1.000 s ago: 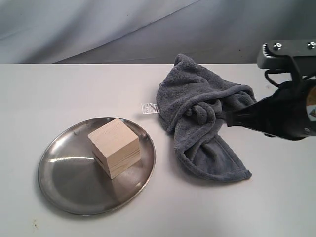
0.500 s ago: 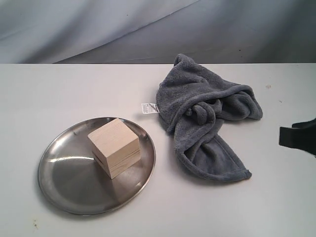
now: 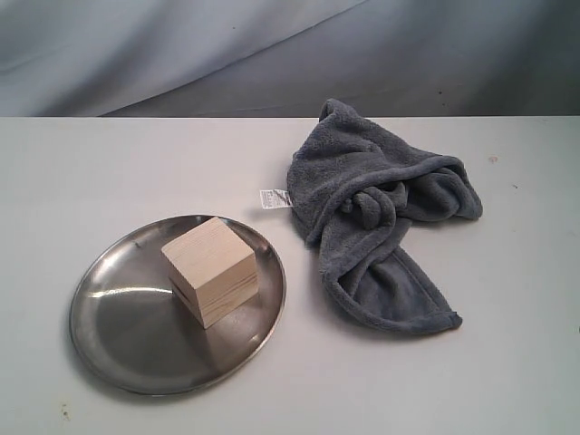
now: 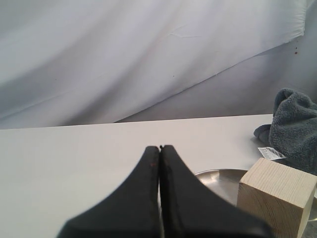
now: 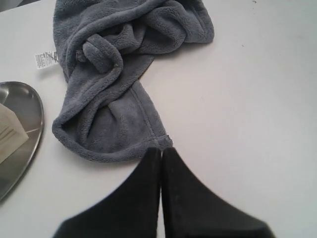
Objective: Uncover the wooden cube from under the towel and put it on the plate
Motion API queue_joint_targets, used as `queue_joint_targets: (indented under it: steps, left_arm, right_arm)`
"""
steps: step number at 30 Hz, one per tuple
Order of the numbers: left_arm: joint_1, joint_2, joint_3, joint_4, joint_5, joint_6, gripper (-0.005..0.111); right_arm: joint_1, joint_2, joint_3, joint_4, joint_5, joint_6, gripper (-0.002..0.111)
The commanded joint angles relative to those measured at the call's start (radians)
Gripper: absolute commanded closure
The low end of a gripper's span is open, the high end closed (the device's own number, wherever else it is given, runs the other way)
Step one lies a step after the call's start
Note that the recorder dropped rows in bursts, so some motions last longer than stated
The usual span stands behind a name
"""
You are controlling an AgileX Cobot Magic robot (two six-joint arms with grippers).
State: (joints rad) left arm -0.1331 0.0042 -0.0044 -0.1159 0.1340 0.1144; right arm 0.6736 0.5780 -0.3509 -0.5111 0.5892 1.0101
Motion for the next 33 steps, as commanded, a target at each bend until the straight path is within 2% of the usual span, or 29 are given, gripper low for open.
queue_joint_targets:
  steps: [1, 8, 12, 18, 24, 30, 33]
  left_arm:
    - [-0.005, -0.004, 0.004, -0.002, -0.002, -0.003, 0.107]
    - [-0.005, -0.004, 0.004, -0.002, -0.002, -0.003, 0.107]
    - [-0.005, -0.004, 0.004, -0.002, -0.002, -0.003, 0.107]
    - [-0.005, -0.004, 0.004, -0.002, -0.002, -0.003, 0.107]
    - [-0.005, -0.004, 0.004, -0.002, -0.002, -0.003, 0.107]
    - [-0.005, -0.004, 0.004, -0.002, -0.002, -0.003, 0.107]
    - [-0.005, -0.004, 0.004, -0.002, -0.002, -0.003, 0.107]
  right_arm:
    - [-0.079, -0.081, 0.070, 0.091, -0.078, -0.076, 0.108]
    - [-0.249, -0.172, 0.135, 0.195, -0.171, -0.213, 0.108]
    - [-0.333, -0.217, 0.162, 0.248, -0.263, -0.381, 0.108]
    - [-0.448, -0.291, 0.267, 0.434, -0.437, -0.666, 0.108]
    - [-0.515, -0.394, 0.350, 0.526, -0.462, -0.817, 0.108]
    - [-0.549, -0.571, 0.351, 0.554, -0.451, -0.884, 0.108]
    - [-0.549, -0.578, 0.351, 0.564, -0.446, -0.938, 0.108]
